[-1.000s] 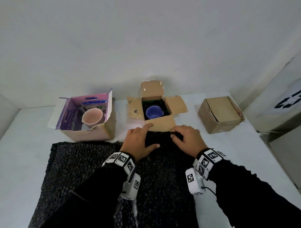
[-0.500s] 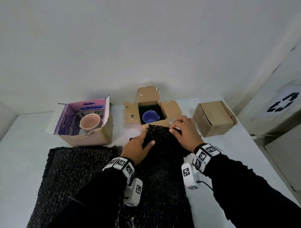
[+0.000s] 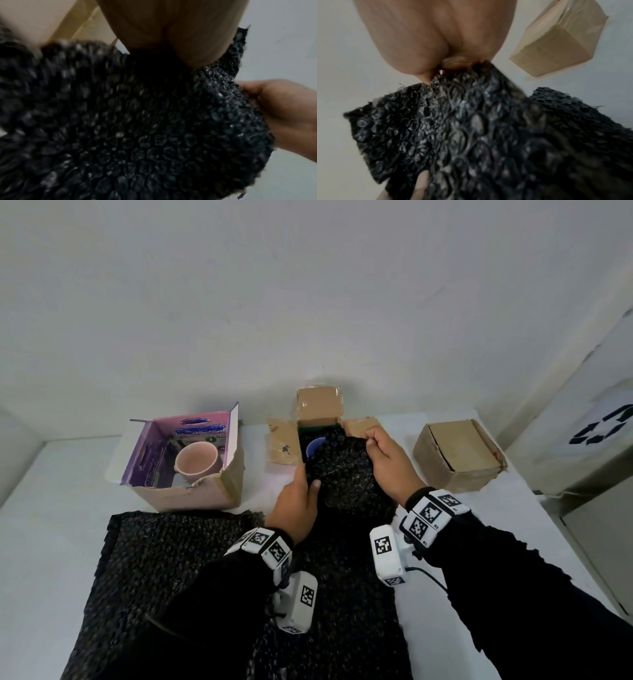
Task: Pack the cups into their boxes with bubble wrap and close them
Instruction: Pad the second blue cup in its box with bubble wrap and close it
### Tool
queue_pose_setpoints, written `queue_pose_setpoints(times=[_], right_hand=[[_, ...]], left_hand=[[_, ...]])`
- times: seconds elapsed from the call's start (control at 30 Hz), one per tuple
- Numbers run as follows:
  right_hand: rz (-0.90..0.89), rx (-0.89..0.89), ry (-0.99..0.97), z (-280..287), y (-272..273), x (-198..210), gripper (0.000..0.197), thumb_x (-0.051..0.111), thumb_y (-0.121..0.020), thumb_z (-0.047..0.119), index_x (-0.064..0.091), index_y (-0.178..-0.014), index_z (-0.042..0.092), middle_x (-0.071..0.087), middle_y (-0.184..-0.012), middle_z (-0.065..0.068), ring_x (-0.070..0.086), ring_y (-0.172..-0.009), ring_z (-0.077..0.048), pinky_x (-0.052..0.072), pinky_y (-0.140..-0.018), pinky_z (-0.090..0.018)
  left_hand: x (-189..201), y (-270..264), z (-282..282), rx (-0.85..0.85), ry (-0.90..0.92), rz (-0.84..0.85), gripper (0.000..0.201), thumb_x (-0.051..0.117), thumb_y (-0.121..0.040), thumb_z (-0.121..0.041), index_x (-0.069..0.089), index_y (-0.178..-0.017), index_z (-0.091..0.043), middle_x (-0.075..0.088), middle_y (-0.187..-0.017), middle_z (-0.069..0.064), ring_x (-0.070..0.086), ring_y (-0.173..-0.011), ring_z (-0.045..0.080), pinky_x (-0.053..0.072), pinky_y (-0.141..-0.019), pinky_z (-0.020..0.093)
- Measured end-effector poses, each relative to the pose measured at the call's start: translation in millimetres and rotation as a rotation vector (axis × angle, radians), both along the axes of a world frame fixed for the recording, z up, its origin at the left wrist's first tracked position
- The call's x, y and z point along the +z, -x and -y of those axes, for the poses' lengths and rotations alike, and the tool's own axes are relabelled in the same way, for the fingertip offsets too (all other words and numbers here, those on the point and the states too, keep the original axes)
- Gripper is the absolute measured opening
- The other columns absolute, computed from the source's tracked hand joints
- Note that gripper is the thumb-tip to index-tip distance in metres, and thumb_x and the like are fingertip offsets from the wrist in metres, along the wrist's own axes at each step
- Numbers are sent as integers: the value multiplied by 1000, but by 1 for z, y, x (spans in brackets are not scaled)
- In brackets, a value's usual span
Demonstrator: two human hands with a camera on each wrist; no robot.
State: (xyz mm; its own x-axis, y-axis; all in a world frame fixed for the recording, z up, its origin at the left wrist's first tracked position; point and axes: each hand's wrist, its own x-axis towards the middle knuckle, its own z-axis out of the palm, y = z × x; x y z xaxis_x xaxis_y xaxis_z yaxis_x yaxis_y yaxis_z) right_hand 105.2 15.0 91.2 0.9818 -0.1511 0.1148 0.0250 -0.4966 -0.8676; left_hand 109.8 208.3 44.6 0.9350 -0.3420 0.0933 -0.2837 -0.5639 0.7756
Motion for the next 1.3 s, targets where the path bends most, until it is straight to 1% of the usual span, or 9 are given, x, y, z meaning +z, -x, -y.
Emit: queue_pose_setpoints(times=[0.2,0.43,0.63,0.73,0.8,0.97,1.13,1.2,1.3], right_hand=[[-67,57,-116,4,-2,28,54,72,-68,65,59,-92,18,65,-100,-4,63,-92,-19,52,-85,-36],[-37,132,-53,29,-7,32,9,64,-89,8,56,-92,10,67,-91,3,62,-94,-19,46,-83,-30],[-122,312,-93,19,-7,37,49,41,-80,-18,66,-108,13,67,-80,16,59,-85,1,41,-79,-20],[-156,369,-25,14,-10,34,19,66,-86,6,67,-103,11,64,-84,18,56,-78,8,41,-75,-13],[-233,455,177,16,-17,27,46,84,-71,35,64,-111,24,64,-101,15,58,-90,5,44,-82,-16],[-290,639,769,11,-38,22,22,62,-88,35,68,-102,19,63,-99,-4,59,-89,-24,47,-77,-35],[-311,650,680,22,-75,33,25,50,-94,15,47,-77,34,58,-88,1,55,-84,-21,43,-74,-35],[-304,654,629,23,-87,39,4,57,-93,33,57,-95,29,63,-95,3,57,-90,-19,44,-80,-34],[-382,592,437,24,-110,43,47,43,-85,67,62,-111,33,61,-110,8,53,-102,-12,35,-95,-34]], left_hand=[[20,-8,-4,-143,-241,-42,73,70,-72,-63,51,-127,-19,64,-113,-4,61,-103,13,49,-90,29],[20,-26,-16,-226,-199,37,30,59,-90,-12,53,-120,-11,67,-104,13,61,-97,30,44,-77,31],[32,-35,-13,-248,-212,122,33,60,-85,-23,43,-113,-20,65,-96,6,61,-85,25,45,-71,33],[38,-41,-15,-336,-312,164,55,73,-70,-43,46,-114,-25,60,-103,-6,57,-90,12,45,-78,26],[38,-49,-14,-382,-435,215,45,70,-73,-35,55,-113,-23,60,-104,-4,59,-93,15,47,-80,28],[39,-62,-11,-334,-602,257,23,52,-84,-16,59,-106,-17,61,-101,4,60,-93,25,50,-76,41],[40,-59,-10,-128,-482,211,41,57,-87,-49,46,-114,-21,63,-89,0,62,-78,23,46,-62,32],[36,-57,-9,-78,-348,237,46,42,-89,-61,44,-113,-22,62,-82,-4,60,-71,20,40,-56,29],[26,-62,-4,-3,-200,213,42,28,-91,-44,47,-120,-20,63,-96,5,59,-80,27,33,-61,28]])
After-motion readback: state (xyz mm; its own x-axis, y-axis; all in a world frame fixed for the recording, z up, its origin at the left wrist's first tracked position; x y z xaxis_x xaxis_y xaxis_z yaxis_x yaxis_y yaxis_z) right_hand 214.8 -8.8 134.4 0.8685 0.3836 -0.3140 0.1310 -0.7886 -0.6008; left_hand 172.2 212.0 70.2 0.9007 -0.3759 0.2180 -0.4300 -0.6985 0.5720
